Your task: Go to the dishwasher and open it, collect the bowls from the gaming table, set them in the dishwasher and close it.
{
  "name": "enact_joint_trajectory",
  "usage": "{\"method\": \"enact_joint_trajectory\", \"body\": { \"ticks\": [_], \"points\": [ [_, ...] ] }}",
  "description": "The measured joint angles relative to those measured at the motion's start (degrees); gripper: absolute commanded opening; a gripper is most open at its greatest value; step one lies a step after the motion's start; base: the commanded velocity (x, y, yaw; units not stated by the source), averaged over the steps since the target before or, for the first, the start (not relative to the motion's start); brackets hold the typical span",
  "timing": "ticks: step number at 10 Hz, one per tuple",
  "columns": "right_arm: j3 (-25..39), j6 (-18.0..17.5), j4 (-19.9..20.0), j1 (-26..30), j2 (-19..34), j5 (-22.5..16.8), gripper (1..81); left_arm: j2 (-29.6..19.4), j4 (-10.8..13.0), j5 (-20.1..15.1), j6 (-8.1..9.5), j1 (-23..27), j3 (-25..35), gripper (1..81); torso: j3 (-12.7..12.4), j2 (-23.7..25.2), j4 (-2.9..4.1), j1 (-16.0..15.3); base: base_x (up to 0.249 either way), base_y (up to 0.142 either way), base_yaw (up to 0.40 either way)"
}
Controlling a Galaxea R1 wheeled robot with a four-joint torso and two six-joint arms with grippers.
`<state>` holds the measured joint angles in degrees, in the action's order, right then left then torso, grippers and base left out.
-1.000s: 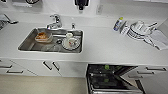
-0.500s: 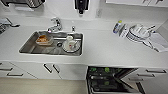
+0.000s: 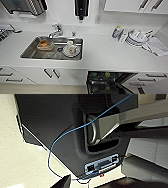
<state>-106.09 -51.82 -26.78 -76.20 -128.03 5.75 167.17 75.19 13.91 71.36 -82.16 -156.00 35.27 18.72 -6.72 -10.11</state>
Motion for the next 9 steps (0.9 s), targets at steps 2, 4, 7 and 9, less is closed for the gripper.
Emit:
{"method": "enact_joint_trajectory", "body": {
  "ticks": [2,4,7,9],
  "points": [
    [-1.3,0.2,-1.2,-3.6,-2.4,1.7,81.1,0.0,0.0,0.0,-0.01,-0.1,0.0,81.1,0.0,4.1,0.00,-2.5,0.000,0.000,0.000],
    [-4.4,0.4,-1.8,-4.4,-4.7,2.3,81.1,0.1,0.0,0.0,-0.01,-0.3,0.0,81.1,-0.1,8.0,0.00,-5.0,0.000,0.000,0.000],
    [-10.4,0.4,-2.2,-6.8,-9.5,3.7,81.1,0.1,0.0,0.0,-0.01,-0.6,0.0,81.1,0.0,14.1,0.00,-8.8,0.000,0.000,0.000],
    [-13.4,0.4,-2.7,-8.5,-11.9,5.0,81.1,0.1,0.0,0.0,-0.01,-0.7,0.0,81.1,1.3,18.0,0.00,-11.2,0.000,0.000,0.000]
  ]
}}
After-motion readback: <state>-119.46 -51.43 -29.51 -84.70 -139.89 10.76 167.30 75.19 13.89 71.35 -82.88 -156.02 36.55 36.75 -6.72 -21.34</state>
